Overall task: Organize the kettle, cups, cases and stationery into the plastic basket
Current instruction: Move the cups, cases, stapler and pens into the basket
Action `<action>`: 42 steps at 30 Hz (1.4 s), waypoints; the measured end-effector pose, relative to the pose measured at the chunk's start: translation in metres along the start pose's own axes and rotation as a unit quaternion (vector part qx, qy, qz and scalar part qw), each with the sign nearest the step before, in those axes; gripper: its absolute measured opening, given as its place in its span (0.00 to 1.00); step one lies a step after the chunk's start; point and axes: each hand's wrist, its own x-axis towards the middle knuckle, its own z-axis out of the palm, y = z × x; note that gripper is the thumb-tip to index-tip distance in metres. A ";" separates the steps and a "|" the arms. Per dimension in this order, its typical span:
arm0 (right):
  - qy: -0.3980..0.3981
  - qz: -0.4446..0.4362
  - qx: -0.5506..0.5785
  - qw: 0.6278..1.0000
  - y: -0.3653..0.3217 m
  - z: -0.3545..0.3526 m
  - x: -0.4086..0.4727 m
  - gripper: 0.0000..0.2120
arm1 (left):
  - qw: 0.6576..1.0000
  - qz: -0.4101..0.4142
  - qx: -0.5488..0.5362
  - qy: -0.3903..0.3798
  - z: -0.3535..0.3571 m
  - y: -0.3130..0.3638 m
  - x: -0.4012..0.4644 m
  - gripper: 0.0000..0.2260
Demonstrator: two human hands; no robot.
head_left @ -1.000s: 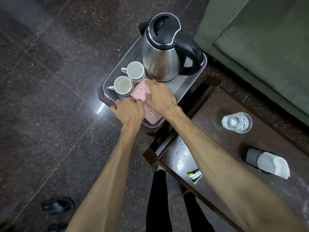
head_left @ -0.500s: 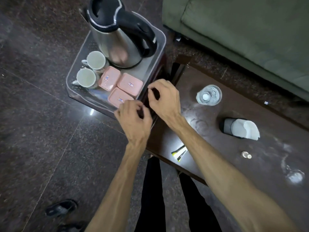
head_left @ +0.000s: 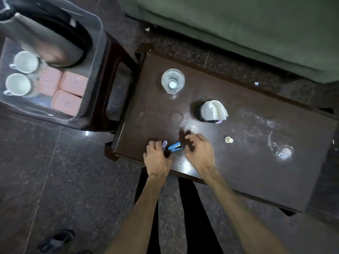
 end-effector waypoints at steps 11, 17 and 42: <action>-0.117 -0.133 -0.146 0.973 0.019 0.047 0.015 0.24 | 0.998 -0.014 -0.026 0.055 0.017 -0.008 0.015 0.12; -0.056 -0.079 -0.120 0.988 0.018 0.050 0.022 0.17 | 0.982 -0.041 -0.141 0.117 -0.009 0.002 0.005 0.12; 0.023 -0.309 -0.193 0.931 -0.344 0.090 0.127 0.16 | 0.921 -0.235 -0.113 0.289 -0.250 -0.154 0.144 0.18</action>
